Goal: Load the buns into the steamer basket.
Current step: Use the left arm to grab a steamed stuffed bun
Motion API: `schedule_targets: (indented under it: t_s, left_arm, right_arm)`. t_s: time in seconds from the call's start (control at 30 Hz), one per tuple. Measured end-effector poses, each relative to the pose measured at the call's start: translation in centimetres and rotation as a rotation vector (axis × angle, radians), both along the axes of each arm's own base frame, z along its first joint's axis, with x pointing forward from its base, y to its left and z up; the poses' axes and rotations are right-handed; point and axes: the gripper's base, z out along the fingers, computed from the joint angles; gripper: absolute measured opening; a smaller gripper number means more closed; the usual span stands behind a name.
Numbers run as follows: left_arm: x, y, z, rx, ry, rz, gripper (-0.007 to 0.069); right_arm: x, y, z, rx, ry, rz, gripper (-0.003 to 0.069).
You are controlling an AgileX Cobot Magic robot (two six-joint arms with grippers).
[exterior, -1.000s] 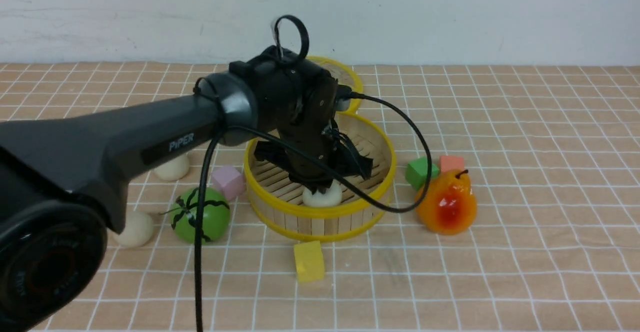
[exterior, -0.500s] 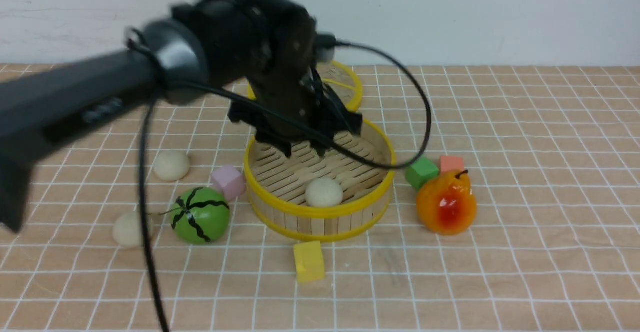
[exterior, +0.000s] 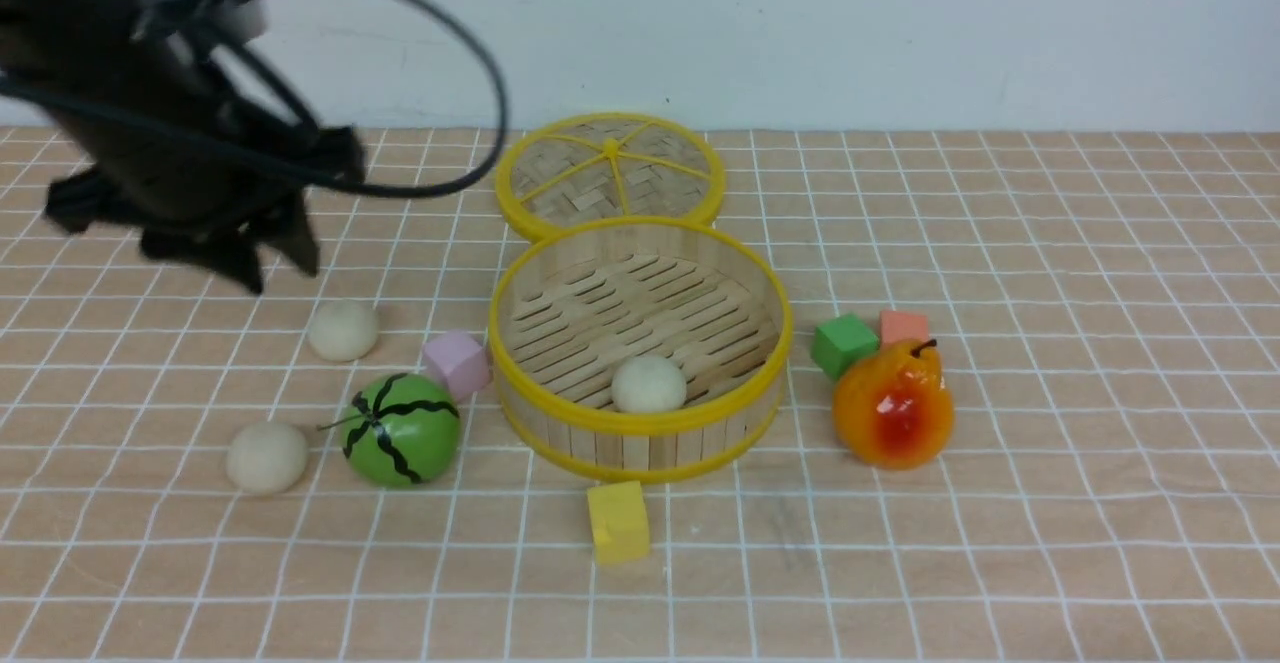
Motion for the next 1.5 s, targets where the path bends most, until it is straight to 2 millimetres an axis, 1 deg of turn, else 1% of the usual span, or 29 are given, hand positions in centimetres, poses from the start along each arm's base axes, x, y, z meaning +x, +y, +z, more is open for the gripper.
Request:
schedule_targets:
  t_s: [0.03,0.07,0.13,0.2,0.37,0.43,0.47,0.5,0.53,0.57,0.63,0.83,1.0,1.07,1.1,1.13,1.23,1.27,1.3,1.4,1.5]
  left_arm:
    - [0.0,0.7,-0.8,-0.006,0.009,0.020,0.0276]
    - [0.0,1.9,-2.3,-0.018,0.029,0.056,0.0276]
    - [0.2,2.9,-3.6,-0.034,0.037,0.095,0.0276]
    - [0.6,3.5,-4.9,-0.042,0.049,0.117,0.0276]
    - [2.2,3.5,-7.6,-0.052,0.072,0.131,0.0276]
    - [2.8,3.5,-9.1,-0.051,0.101,0.135,0.0276]
    - [3.0,3.5,-9.8,-0.049,0.116,0.136,0.0276]
    - [3.1,3.5,-9.9,-0.049,0.118,0.136,0.0276]
    - [3.5,3.5,-11.2,-0.046,0.147,0.140,0.0276]
    - [3.5,3.5,-11.2,-0.046,0.147,0.140,0.0276]
    - [3.9,3.6,-12.6,-0.036,0.169,0.154,0.0276]
    - [4.2,3.7,-13.5,-0.025,0.175,0.166,0.0276]
    - [4.3,3.7,-14.1,-0.024,0.192,0.168,0.0248]
    - [4.4,3.7,-14.4,-0.023,0.199,0.168,0.0203]
    - [4.4,3.7,-14.4,-0.023,0.199,0.168,0.0198]
    - [4.4,3.7,-14.4,-0.023,0.199,0.168,0.0148]
    - [4.4,3.7,-14.4,-0.023,0.201,0.168,0.0057]
    - [4.3,3.7,-14.4,-0.023,0.203,0.167,0.0041]
    - [4.3,3.7,-14.4,-0.023,0.207,0.167,-0.0001]
    - [4.1,3.8,-14.4,-0.010,0.226,0.160,-0.0013]
    - [3.9,3.9,-14.0,0.009,0.234,0.150,-0.0013]
  right_arm:
    - [0.0,0.0,0.0,0.000,0.000,0.000,0.0239]
    - [0.0,0.0,0.0,0.000,0.000,0.000,0.0239]
    - [0.0,0.0,0.0,0.000,0.000,0.000,0.0239]
    - [0.0,0.0,0.0,0.000,0.000,0.000,0.0239]
    - [0.0,0.0,0.0,0.000,0.000,0.000,0.0239]
    - [0.0,0.0,0.0,0.000,0.000,0.000,0.0239]
    - [0.0,0.0,0.0,0.000,0.000,0.000,0.0239]
    - [0.0,0.0,0.0,0.000,0.000,0.000,0.0239]
    - [0.0,0.0,0.0,0.000,0.000,0.000,0.0239]
    - [0.0,0.0,0.0,0.000,0.000,0.000,0.0239]
    - [0.0,0.0,0.0,0.000,0.001,0.000,0.0239]
    - [0.0,0.0,0.0,0.000,0.000,0.000,0.0239]
    - [0.0,0.0,0.0,0.000,0.000,0.000,0.0239]
    - [0.0,0.0,0.0,0.000,0.000,0.000,0.0239]
    - [0.0,0.0,0.0,0.000,0.000,0.000,0.0239]
    - [0.0,0.0,0.0,0.000,0.000,0.000,0.0239]
    - [0.0,0.0,0.0,0.000,0.000,0.000,0.0239]
    - [0.0,0.0,0.0,0.000,0.000,0.000,0.0239]
    - [0.0,0.0,0.0,0.000,0.000,0.000,0.0239]
    - [0.0,0.0,0.0,0.000,0.000,0.000,0.0239]
    - [0.0,0.0,0.0,0.000,-0.001,0.000,0.0239]
